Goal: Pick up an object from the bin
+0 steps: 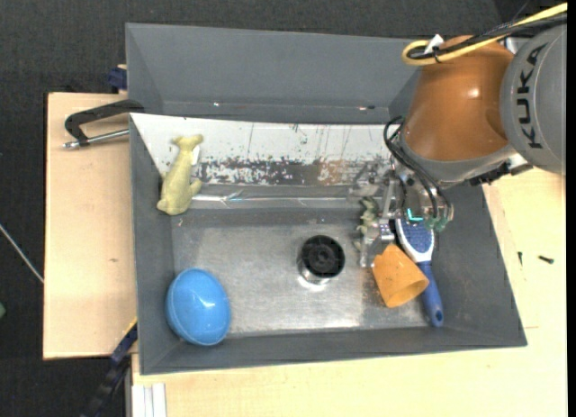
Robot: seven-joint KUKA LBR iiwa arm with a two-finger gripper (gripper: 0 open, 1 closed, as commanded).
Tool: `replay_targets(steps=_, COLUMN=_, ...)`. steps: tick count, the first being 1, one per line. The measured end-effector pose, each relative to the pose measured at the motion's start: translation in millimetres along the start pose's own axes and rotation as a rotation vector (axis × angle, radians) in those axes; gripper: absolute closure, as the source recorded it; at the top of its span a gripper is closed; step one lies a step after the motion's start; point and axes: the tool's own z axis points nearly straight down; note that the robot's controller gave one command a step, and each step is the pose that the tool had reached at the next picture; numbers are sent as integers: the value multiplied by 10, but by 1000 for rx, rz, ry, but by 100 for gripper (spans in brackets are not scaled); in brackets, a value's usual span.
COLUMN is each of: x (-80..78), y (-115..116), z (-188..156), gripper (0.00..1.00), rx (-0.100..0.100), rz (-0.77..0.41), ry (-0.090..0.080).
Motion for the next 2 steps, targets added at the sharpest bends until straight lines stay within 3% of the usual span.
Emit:
replay_targets(steps=1, x=68, y=305, z=1179, gripper=0, rx=-3, rz=171, ry=-16)
replay_targets(steps=2, x=40, y=293, z=1137, gripper=100, rx=-2, rz=171, ry=-25)
